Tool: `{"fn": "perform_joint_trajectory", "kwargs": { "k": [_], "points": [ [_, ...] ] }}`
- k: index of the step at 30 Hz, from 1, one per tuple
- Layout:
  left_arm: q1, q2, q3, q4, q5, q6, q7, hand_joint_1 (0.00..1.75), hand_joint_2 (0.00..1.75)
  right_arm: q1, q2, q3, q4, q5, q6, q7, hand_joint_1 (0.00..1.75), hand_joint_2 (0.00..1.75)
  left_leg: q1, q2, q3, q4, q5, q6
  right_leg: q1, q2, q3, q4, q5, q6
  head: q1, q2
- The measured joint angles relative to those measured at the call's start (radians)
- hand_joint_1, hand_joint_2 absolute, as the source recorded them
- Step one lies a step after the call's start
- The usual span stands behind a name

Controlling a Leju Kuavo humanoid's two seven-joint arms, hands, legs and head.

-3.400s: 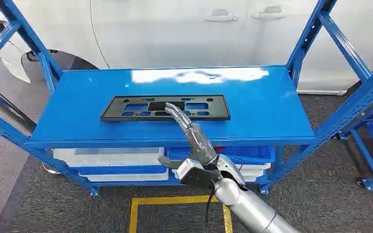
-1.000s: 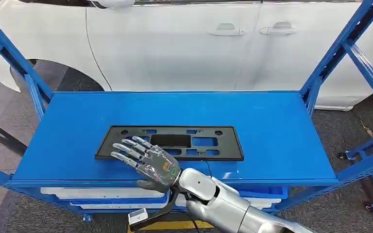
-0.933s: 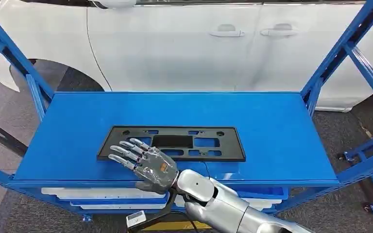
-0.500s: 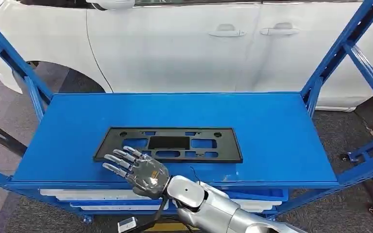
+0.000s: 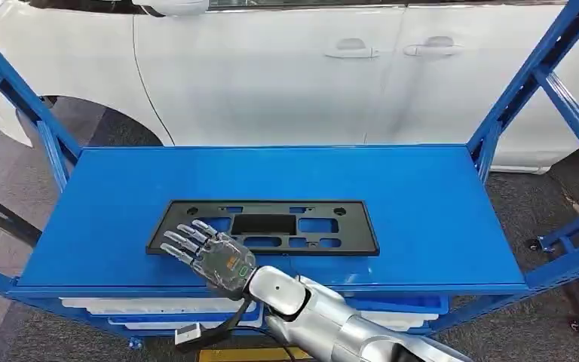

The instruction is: Take the parts from the cabinet and place them on the table.

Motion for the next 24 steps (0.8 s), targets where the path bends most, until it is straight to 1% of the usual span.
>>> {"fn": "perform_joint_trajectory", "kwargs": {
  "k": [1,2,3,4,5,6,7,8,9,10,11,12,13,15,16,17,18,19,20,21,22,23,24],
  "points": [
    [0.000,0.000,-0.002,0.000,0.000,-0.001,0.000,0.00,0.00,-0.003,0.004,0.000,0.008,0.004,0.000,0.009,0.00,1.75,0.012,0.002,0.005,-0.011,0.006,0.008,0.002,0.000,-0.002,0.006,-0.008,0.006,0.000,0.000],
    [-0.002,0.000,-0.005,0.000,0.000,-0.002,0.000,0.00,0.00,-0.009,0.008,-0.001,0.018,0.010,0.000,0.018,0.00,1.75,0.010,0.002,0.007,-0.013,0.007,0.014,0.001,-0.002,-0.014,0.037,-0.031,0.011,0.002,0.000],
    [-0.004,0.000,-0.007,0.000,0.000,-0.002,0.000,0.00,0.00,-0.014,0.012,-0.001,0.031,0.017,0.002,0.030,0.00,1.75,0.010,0.004,0.006,-0.013,0.008,0.019,0.000,-0.002,-0.042,0.096,-0.066,0.013,0.005,0.000],
    [-0.005,0.000,-0.009,0.000,0.000,-0.002,0.001,0.00,0.00,-0.017,0.016,-0.003,0.047,0.024,0.003,0.045,0.00,1.75,0.009,0.004,0.005,-0.013,0.008,0.019,-0.003,-0.002,-0.085,0.189,-0.110,0.016,0.005,0.000],
    [-0.005,0.000,-0.013,0.000,0.000,-0.002,0.002,0.00,0.00,-0.020,0.018,-0.005,0.064,0.036,0.010,0.063,0.00,1.75,0.008,0.004,0.005,-0.012,0.007,0.021,-0.004,-0.002,-0.127,0.275,-0.142,0.018,0.005,0.000],
    [-0.004,0.000,-0.015,0.000,0.000,-0.002,0.002,0.00,0.00,-0.022,0.019,-0.006,0.079,0.046,0.021,0.082,0.00,1.75,0.007,0.004,0.004,-0.010,0.006,0.022,-0.005,-0.002,-0.154,0.327,-0.151,0.019,0.005,0.000],
    [-0.004,0.000,-0.017,0.000,0.000,-0.002,0.002,0.00,0.00,-0.024,0.020,-0.006,0.091,0.053,0.027,0.098,0.00,1.75,0.007,0.003,0.004,-0.008,0.005,0.022,-0.006,-0.002,-0.158,0.327,-0.136,0.019,0.005,0.000],
    [-0.004,0.000,-0.019,0.000,0.000,-0.002,0.002,0.00,0.00,-0.028,0.021,-0.006,0.102,0.058,0.031,0.111,0.00,1.75,0.007,0.002,0.005,-0.005,0.003,0.021,-0.006,-0.002,-0.138,0.282,-0.101,0.017,0.005,0.000],
    [-0.004,0.000,-0.021,0.000,0.000,-0.002,0.002,0.00,0.00,-0.036,0.025,-0.006,0.110,0.062,0.035,0.121,0.00,1.75,0.006,0.002,0.006,-0.002,0.000,0.020,-0.006,-0.002,-0.095,0.188,-0.049,0.012,0.005,0.000],
    [-0.005,0.000,-0.021,0.000,0.000,-0.002,0.002,0.00,0.00,-0.046,0.029,-0.006,0.118,0.064,0.039,0.135,0.00,1.75,0.005,0.002,0.008,0.000,-0.003,0.018,-0.006,-0.002,-0.046,0.086,-0.003,0.006,0.005,0.000],
    [-0.005,0.000,-0.022,0.000,0.000,-0.003,0.000,0.00,0.00,-0.055,0.031,-0.006,0.127,0.069,0.043,0.147,0.00,1.75,0.005,0.002,0.006,0.002,-0.005,0.014,-0.003,-0.003,-0.020,0.021,0.003,-0.002,0.005,0.000],
    [-0.007,0.000,-0.023,0.000,0.000,-0.005,0.000,0.00,0.00,-0.062,0.036,-0.006,0.136,0.070,0.050,0.165,0.00,1.75,-0.004,0.002,0.002,0.009,-0.008,0.008,0.001,-0.005,-0.018,0.013,0.004,-0.002,0.003,0.000],
    [-0.006,0.000,-0.024,0.000,-0.001,-0.007,-0.001,0.00,0.00,-0.065,0.037,-0.006,0.145,0.073,0.053,0.179,0.00,1.75,-0.001,0.002,0.000,0.006,-0.006,0.003,0.002,-0.004,-0.020,0.015,0.003,-0.005,0.004,0.000],
    [-0.006,0.001,-0.029,0.000,-0.001,-0.011,-0.002,0.00,0.00,-0.074,0.038,-0.007,0.166,0.080,0.054,0.209,0.00,1.75,0.003,0.002,0.004,0.000,-0.005,-0.009,0.006,-0.002,-0.020,0.014,0.004,-0.014,0.005,0.000],
    [-0.008,0.002,-0.031,0.000,-0.002,-0.014,-0.002,0.00,0.00,-0.083,0.042,-0.008,0.177,0.082,0.053,0.219,0.00,1.75,-0.001,0.002,0.008,0.000,-0.008,-0.015,-0.002,-0.003,-0.014,0.002,0.009,-0.021,0.004,0.000],
    [-0.010,0.001,-0.033,0.000,-0.002,-0.015,0.000,0.00,0.00,-0.089,0.044,-0.010,0.195,0.088,0.051,0.232,0.00,1.75,0.003,0.002,0.002,0.016,-0.021,-0.019,-0.006,-0.004,-0.007,-0.006,0.012,-0.024,0.003,0.000],
    [-0.012,0.002,-0.035,0.000,-0.002,-0.016,0.000,0.00,0.00,-0.095,0.046,-0.011,0.208,0.092,0.050,0.242,0.00,1.75,0.004,0.003,-0.021,0.072,-0.058,-0.024,-0.007,-0.006,-0.005,-0.008,0.012,-0.028,-0.003,0.000],
    [-0.014,0.005,-0.039,0.000,-0.002,-0.016,0.001,0.00,0.00,-0.097,0.046,-0.012,0.227,0.103,0.048,0.257,0.00,1.75,0.006,0.003,-0.060,0.154,-0.099,-0.029,-0.007,-0.006,-0.005,-0.007,0.012,-0.029,-0.003,0.000],
    [-0.014,0.006,-0.041,0.000,-0.002,-0.016,0.002,0.00,0.00,-0.098,0.046,-0.015,0.239,0.112,0.044,0.268,0.00,1.75,0.007,0.003,-0.098,0.235,-0.133,-0.034,-0.006,-0.006,-0.006,-0.007,0.011,-0.030,-0.002,0.000],
    [-0.013,0.007,-0.045,0.000,-0.002,-0.016,0.003,0.00,0.00,-0.099,0.045,-0.024,0.257,0.124,0.038,0.285,0.00,1.75,0.007,0.003,-0.131,0.302,-0.153,-0.036,-0.005,-0.006,-0.006,-0.006,0.011,-0.030,-0.002,0.000],
    [-0.013,0.007,-0.047,0.000,-0.002,-0.016,0.004,0.00,0.00,-0.103,0.045,-0.030,0.272,0.131,0.037,0.298,0.00,1.75,0.007,0.003,-0.141,0.319,-0.146,-0.036,-0.005,-0.006,-0.005,-0.006,0.011,-0.030,-0.002,0.000],
    [-0.014,0.007,-0.048,0.000,-0.002,-0.016,0.006,0.00,0.00,-0.109,0.044,-0.037,0.282,0.134,0.036,0.303,0.00,1.75,0.007,0.003,-0.127,0.286,-0.116,-0.036,-0.006,-0.006,-0.004,-0.006,0.011,-0.030,-0.003,0.000],
    [-0.015,0.008,-0.049,0.000,-0.002,-0.017,0.007,0.00,0.00,-0.115,0.043,-0.042,0.289,0.136,0.036,0.307,0.00,1.75,0.007,0.003,-0.085,0.203,-0.066,-0.034,-0.006,-0.004,-0.001,-0.005,0.010,-0.028,-0.003,0.000]
  ]
}}
